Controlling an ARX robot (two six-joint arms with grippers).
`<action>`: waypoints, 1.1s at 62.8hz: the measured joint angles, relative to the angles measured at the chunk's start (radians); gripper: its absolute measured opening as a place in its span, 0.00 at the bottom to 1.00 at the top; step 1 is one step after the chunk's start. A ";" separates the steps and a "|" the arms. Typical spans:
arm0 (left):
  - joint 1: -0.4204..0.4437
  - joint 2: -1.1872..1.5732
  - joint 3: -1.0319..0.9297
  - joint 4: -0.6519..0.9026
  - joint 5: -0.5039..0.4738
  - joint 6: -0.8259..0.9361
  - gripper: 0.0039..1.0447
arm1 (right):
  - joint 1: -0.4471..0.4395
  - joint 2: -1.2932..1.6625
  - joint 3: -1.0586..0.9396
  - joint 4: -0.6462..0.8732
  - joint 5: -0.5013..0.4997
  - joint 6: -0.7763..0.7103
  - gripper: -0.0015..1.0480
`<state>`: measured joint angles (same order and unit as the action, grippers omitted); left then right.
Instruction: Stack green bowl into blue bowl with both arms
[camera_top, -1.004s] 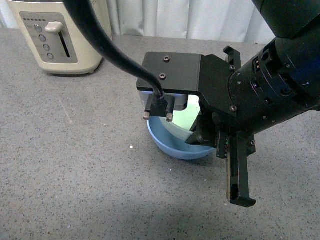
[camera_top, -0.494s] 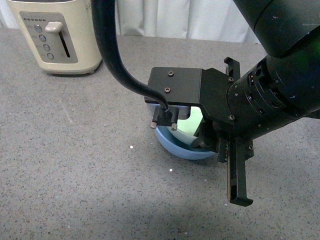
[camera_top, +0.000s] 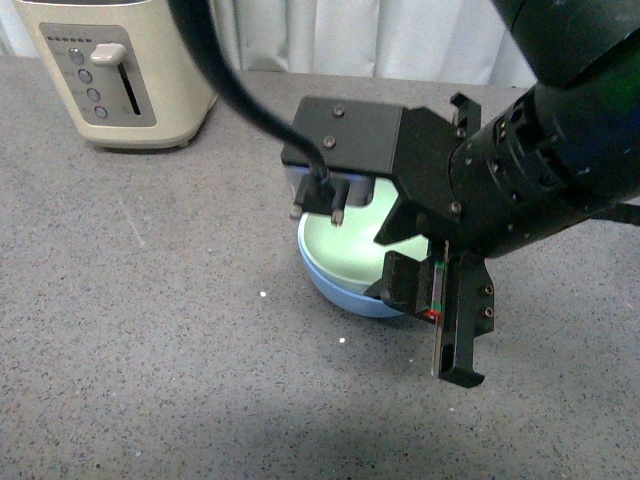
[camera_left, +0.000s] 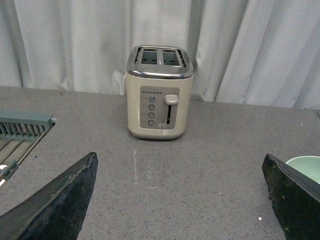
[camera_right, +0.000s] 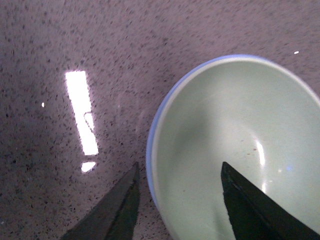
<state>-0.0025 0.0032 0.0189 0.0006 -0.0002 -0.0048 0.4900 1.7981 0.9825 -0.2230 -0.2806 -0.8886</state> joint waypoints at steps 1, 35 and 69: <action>0.000 0.000 0.000 0.000 0.000 0.000 0.94 | -0.002 -0.005 0.000 0.002 -0.003 0.003 0.49; 0.000 0.000 0.000 0.000 0.000 0.000 0.94 | -0.190 -0.599 -0.503 0.219 0.304 0.803 0.91; 0.000 0.000 0.000 0.000 0.000 0.000 0.94 | -0.205 -1.202 -0.973 0.310 0.619 1.063 0.81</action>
<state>-0.0025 0.0029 0.0189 0.0006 -0.0002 -0.0048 0.2848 0.5957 0.0097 0.0868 0.3386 0.1741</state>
